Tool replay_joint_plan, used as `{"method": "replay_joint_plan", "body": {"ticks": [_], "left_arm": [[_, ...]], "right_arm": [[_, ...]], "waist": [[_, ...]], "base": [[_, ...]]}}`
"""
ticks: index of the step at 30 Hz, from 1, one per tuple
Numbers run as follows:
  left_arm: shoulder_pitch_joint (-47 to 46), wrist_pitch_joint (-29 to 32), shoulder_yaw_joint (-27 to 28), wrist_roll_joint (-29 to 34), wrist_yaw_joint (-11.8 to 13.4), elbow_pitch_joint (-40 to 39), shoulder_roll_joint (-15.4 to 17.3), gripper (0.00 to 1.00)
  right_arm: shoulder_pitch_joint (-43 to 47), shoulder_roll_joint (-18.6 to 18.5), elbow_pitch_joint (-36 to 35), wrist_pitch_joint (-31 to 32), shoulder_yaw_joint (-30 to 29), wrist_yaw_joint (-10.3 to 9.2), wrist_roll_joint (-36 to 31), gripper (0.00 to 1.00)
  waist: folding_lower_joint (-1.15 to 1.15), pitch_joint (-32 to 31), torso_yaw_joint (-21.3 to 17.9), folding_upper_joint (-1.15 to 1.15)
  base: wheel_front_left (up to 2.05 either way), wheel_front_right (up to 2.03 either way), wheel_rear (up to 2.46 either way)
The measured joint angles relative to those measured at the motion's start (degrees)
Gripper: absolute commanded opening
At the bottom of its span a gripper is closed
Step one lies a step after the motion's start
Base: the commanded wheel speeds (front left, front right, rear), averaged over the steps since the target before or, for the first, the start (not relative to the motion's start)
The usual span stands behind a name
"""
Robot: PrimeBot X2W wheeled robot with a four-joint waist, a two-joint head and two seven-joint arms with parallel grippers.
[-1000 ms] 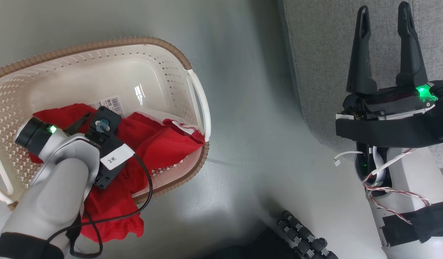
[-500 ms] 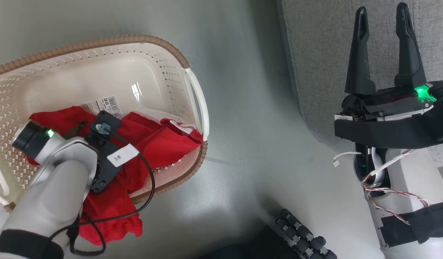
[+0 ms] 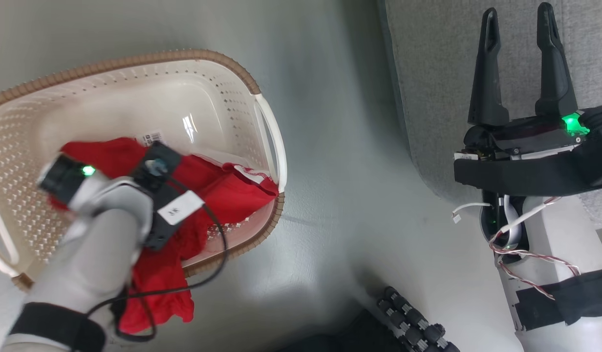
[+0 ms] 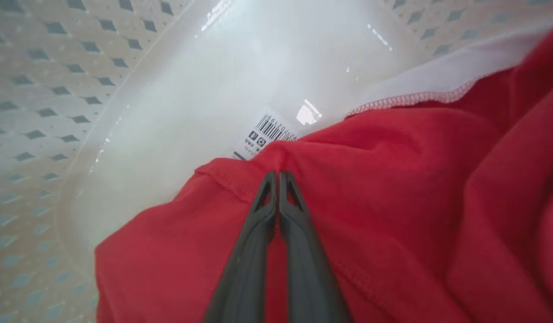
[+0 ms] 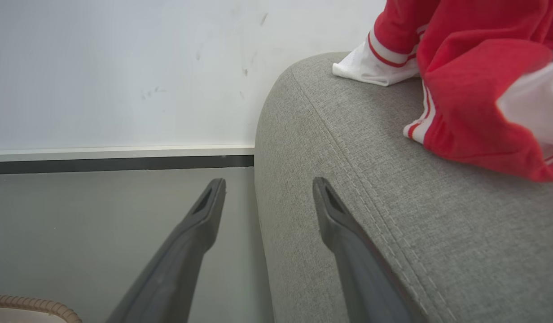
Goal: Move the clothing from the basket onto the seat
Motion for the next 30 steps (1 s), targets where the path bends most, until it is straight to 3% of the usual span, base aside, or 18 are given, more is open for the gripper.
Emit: {"method": "replay_joint_plan", "body": {"ticks": [5, 23, 30], "left_arm": [[0.29, -4.0, 0.14, -0.9, -0.51, -0.81, -2.32, 0.0], [8.65, -18.73, 3.16, -7.06, -1.08, -4.08, -5.71, 0.0], [12.39, -20.0, 4.26, -8.73, -1.57, -6.57, -5.84, 0.0]], "right_arm": [[-0.1, 0.04, 1.31, 0.0, -0.26, 0.48, -0.07, 1.0], [3.63, -1.78, 6.41, 0.0, -2.74, 1.46, -1.53, 1.0], [6.36, -2.23, 8.23, 0.01, -3.01, 1.97, -1.94, 1.0]], "waist": [[0.0, -1.86, 0.76, 0.0], [-0.01, -12.83, 4.83, 0.0], [-0.01, -18.55, 6.81, 0.0]], "base": [[0.0, 0.0, 0.0], [0.0, 0.0, 0.0], [0.0, 0.0, 0.0]]}}
